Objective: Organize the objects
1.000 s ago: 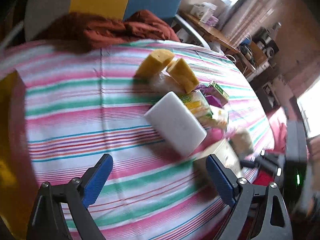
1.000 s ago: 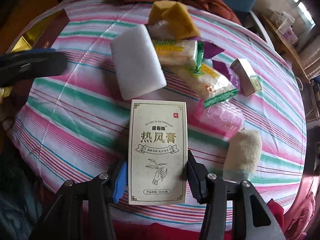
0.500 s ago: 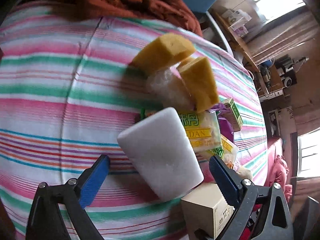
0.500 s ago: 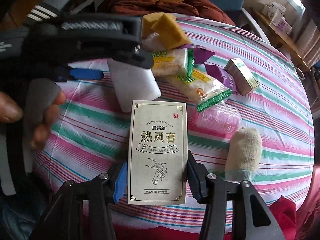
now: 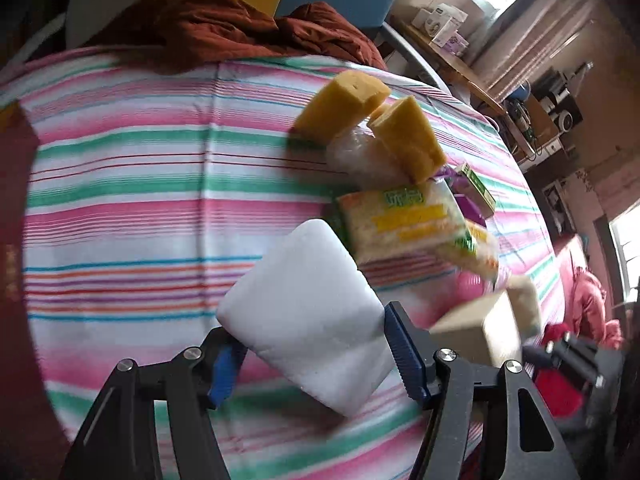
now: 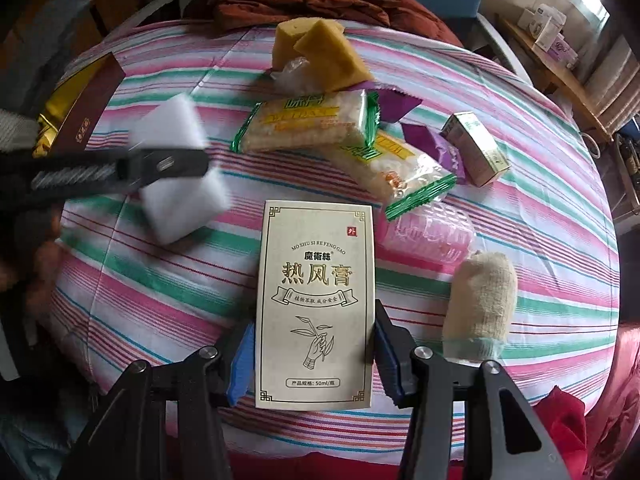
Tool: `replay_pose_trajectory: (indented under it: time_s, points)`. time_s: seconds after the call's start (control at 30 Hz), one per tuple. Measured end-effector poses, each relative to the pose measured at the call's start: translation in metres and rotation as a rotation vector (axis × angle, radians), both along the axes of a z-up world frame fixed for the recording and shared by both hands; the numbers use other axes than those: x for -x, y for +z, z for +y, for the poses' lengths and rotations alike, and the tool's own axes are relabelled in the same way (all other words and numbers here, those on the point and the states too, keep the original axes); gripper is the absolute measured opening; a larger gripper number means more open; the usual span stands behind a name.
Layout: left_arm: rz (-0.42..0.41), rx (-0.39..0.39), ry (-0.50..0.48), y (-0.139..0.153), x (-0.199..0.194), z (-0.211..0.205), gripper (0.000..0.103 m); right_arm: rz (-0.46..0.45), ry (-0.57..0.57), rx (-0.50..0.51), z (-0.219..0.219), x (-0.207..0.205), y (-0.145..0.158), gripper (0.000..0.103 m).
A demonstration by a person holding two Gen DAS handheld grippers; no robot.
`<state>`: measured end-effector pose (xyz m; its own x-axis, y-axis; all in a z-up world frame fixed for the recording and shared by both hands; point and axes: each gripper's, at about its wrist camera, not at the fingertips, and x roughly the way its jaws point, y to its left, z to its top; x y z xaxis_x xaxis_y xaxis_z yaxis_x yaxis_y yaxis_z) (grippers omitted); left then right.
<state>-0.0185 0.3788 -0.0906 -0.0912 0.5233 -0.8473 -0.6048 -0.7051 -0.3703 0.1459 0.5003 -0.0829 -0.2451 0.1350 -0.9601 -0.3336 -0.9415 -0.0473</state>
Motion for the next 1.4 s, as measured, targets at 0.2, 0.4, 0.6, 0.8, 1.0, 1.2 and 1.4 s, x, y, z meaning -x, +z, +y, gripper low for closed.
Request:
replay_pose_trajectory:
  time_s: [0.2, 0.4, 0.6, 0.8, 1.0, 1.2, 1.4]
  points:
    - [0.107, -0.007, -0.035, 0.022, -0.012, -0.036, 0.066, 0.031, -0.040, -0.009, 0.003, -0.002, 0.003, 0.052]
    - [0.234, -0.036, -0.030, 0.055, -0.020, -0.074, 0.066, 0.053, -0.072, -0.015, 0.010, 0.007, 0.002, 0.051]
    - [0.335, -0.084, 0.031, 0.094, -0.018, -0.127, 0.067, 0.162, -0.021, 0.015, -0.028, 0.028, 0.031, 0.051]
    - [0.407, -0.085, 0.146, 0.115, -0.004, -0.192, 0.067, 0.276, 0.082, 0.063, -0.077, 0.076, 0.057, 0.051]
    - [0.422, -0.036, 0.305, 0.110, 0.021, -0.265, 0.067, 0.320, 0.179, 0.098, -0.129, 0.117, 0.065, 0.051]
    - [0.430, 0.017, 0.440, 0.097, 0.035, -0.323, 0.068, 0.346, 0.247, 0.150, -0.174, 0.146, 0.070, 0.052]
    - [0.435, 0.061, 0.487, 0.082, 0.041, -0.345, 0.070, 0.372, 0.313, 0.219, -0.218, 0.180, 0.078, 0.051]
